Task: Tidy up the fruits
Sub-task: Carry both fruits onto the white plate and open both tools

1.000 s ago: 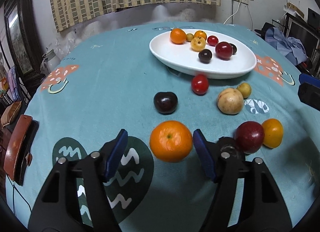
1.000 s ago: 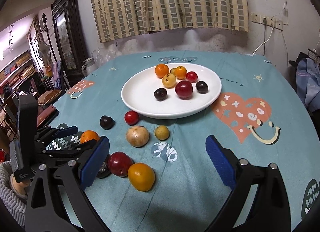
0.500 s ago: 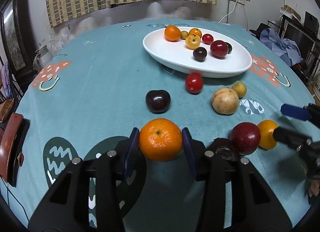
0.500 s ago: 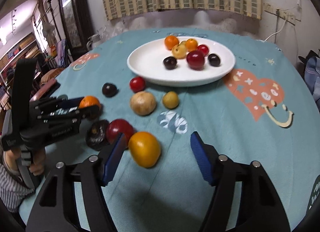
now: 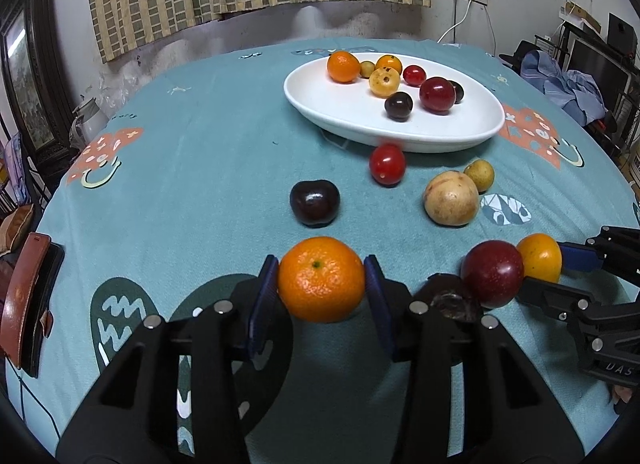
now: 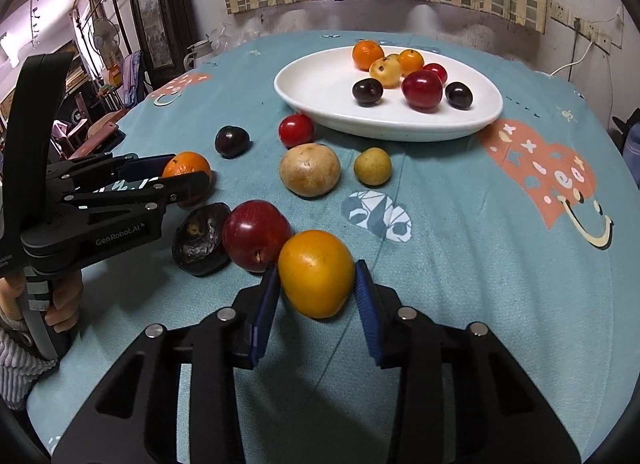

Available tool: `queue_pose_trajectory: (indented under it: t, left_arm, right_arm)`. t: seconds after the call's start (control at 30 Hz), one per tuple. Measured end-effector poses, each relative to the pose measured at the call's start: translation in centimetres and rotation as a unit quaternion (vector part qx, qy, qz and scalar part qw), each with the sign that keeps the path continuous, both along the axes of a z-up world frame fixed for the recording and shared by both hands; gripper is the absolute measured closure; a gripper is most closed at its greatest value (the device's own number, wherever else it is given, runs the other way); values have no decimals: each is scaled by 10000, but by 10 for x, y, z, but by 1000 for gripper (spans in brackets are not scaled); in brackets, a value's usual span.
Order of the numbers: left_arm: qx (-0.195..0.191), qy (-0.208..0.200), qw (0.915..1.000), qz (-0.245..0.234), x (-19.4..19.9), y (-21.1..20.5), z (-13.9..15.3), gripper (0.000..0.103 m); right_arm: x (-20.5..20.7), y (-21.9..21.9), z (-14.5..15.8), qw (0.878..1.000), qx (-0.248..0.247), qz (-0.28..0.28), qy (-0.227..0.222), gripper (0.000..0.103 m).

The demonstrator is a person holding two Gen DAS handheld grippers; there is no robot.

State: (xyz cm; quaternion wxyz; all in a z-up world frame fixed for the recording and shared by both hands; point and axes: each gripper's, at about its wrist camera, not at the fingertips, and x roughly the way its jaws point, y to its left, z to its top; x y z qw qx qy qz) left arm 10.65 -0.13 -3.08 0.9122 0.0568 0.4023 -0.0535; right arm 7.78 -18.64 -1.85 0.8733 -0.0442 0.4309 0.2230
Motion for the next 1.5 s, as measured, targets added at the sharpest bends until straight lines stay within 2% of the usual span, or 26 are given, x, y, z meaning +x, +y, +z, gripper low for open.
queue_pose_trajectory:
  t: [0.33,0.57,0.97,1.1,1.2,1.33,1.43,1.5]
  left_arm:
    - [88,-294,9994,138,-6,0,12,59]
    - [124,-401,9990,133,-8,-2,16,59]
    - [50,-456,9989,43,-3,-7,25,59]
    - [-17,-400,9992,-58,21,-16,35,59]
    - [79,-542,9984,-115,46,-29,45,59]
    - [-168,-398,9990,-75,89,-40,47,59]
    - [-398,-330,9987,13,100,-36,44,59]
    - [-435,-364,9984,-25,99,-31,44,59]
  right_arm:
    - [0,-4,7,9999,54,-82,-99,65]
    - [0,-7,12,9997,106,-143,-152,65]
    - [5,-17,37,9982,243,-307,-456,66]
    - [31,-16,54,9971,96,-423,-626,67]
    - [65,-15,66,9950,30,-627,-776,67]
    - [105,-15,57,9954,86,-756,-589,67]
    - [96,-22,52,9970,491,-503,-318,66]
    - [78,-20,43,9990,210,-289,-261,66]
